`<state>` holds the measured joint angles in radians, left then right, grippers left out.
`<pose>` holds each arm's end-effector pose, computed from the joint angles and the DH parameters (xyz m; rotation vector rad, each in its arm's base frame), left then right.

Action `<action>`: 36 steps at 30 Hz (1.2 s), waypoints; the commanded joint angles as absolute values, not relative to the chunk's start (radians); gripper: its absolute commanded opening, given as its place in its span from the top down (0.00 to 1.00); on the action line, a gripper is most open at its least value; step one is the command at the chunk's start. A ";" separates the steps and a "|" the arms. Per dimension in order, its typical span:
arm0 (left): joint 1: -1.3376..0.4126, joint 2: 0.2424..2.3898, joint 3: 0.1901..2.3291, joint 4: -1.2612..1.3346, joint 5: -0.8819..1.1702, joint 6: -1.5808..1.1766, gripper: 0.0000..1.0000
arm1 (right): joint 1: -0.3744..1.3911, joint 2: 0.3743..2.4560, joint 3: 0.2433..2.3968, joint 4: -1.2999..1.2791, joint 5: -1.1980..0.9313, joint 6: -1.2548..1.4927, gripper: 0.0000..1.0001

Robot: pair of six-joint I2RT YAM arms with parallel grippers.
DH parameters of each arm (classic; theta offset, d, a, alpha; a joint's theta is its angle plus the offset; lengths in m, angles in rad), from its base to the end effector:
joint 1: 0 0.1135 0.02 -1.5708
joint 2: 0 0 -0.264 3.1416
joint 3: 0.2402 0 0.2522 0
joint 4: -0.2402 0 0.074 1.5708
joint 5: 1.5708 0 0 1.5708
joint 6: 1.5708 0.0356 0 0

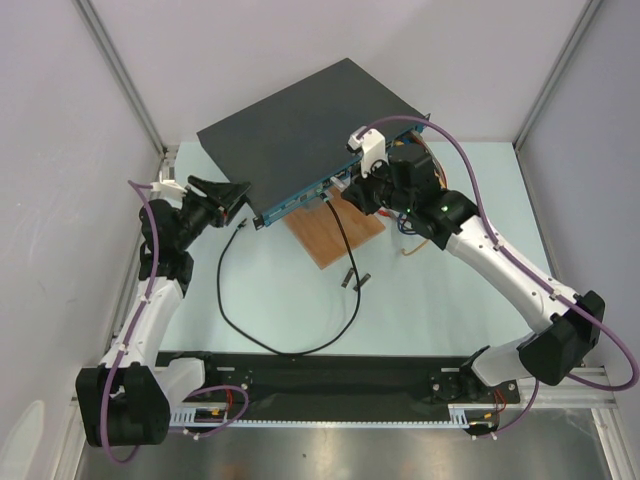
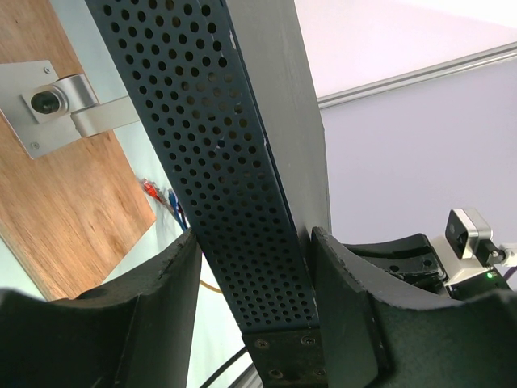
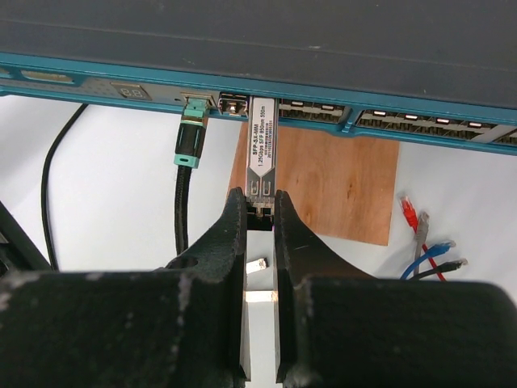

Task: Insert the plug into the switch port

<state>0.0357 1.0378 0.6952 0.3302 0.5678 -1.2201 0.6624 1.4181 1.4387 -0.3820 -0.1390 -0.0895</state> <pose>0.2413 -0.0105 0.3138 -0.5986 1.6537 -1.3408 0.2538 0.2042 0.4008 -0.8077 1.7894 0.5138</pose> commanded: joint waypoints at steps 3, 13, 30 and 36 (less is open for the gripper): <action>0.018 1.022 0.689 0.365 0.581 -1.178 1.00 | 0.669 1.434 1.480 -0.334 -0.143 -0.084 1.00; 0.018 1.022 0.689 0.368 0.583 -1.178 1.00 | 0.670 1.442 1.485 -0.325 -0.138 -0.084 1.00; 0.015 1.035 0.696 0.373 0.581 -1.180 1.00 | 0.681 1.442 1.517 -0.321 -0.101 -0.097 1.00; 0.015 1.035 0.698 0.371 0.586 -1.180 1.00 | 0.690 1.463 1.511 -0.295 -0.101 -0.103 1.00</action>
<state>0.0345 1.0378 0.6952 0.3317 0.5632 -1.2221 0.6762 1.4559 1.4818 -0.3832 -0.1070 -0.0872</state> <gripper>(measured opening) 0.568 0.098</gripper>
